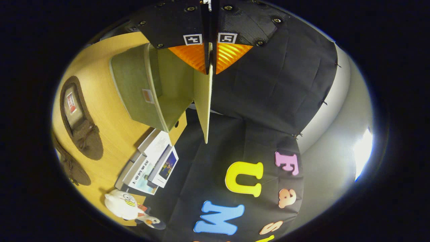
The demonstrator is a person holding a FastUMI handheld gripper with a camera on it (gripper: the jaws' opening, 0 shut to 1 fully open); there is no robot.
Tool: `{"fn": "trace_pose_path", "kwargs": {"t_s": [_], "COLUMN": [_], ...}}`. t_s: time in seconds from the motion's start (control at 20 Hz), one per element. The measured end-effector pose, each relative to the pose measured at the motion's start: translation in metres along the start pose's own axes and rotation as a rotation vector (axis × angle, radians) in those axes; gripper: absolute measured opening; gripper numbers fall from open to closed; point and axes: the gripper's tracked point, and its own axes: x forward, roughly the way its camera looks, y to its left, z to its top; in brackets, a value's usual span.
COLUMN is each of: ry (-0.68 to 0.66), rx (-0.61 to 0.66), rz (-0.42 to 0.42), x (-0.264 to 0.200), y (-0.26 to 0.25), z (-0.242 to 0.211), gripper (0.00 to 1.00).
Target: Open the storage box then place both shoes into the box .Put the left shoe in first, then the right shoe, with the right side of both shoes facing outward in a uniform manner.
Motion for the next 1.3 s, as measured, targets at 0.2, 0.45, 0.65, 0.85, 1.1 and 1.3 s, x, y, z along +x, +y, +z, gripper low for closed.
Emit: {"fn": "trace_pose_path", "kwargs": {"t_s": [0.2, 0.45, 0.65, 0.85, 1.1, 1.3], "ry": [0.018, 0.037, 0.054, 0.070, 0.117, 0.153], "rx": [-0.098, -0.220, -0.304, -0.364, -0.405, -0.459], "rz": [0.016, 0.019, 0.017, 0.003, 0.004, 0.030], "x": [0.020, 0.048, 0.070, 0.091, 0.117, 0.121], "y": [0.036, 0.074, 0.097, 0.110, 0.114, 0.120], "z": [-0.010, -0.032, -0.054, -0.071, -0.100, -0.111], "gripper": [0.03, 0.05, 0.06, 0.06, 0.06, 0.31]}}
